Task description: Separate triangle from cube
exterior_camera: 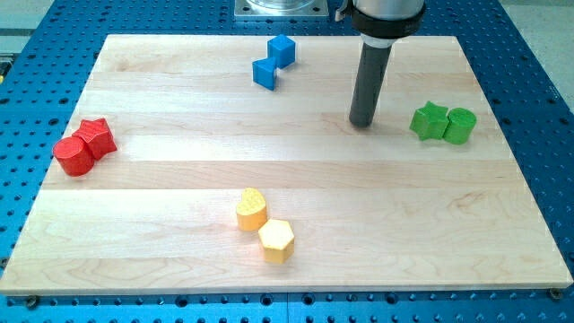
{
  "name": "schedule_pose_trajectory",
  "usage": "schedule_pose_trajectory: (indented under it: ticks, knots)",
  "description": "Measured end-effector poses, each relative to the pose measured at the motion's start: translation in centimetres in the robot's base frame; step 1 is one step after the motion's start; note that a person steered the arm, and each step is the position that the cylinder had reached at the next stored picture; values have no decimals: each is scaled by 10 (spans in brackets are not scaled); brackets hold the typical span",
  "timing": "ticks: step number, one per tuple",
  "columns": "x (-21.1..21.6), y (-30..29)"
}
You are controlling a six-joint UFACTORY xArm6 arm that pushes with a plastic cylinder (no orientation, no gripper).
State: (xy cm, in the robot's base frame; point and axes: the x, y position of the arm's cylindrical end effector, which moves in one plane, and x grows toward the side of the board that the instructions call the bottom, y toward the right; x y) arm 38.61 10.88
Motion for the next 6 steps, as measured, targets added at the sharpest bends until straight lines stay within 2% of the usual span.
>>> schedule_pose_trajectory:
  ticks: [1, 3, 4, 5, 6]
  knots:
    - [0, -5]
    - [-28, -6]
    - [-66, -37]
    - [-79, -48]
    - [-90, -179]
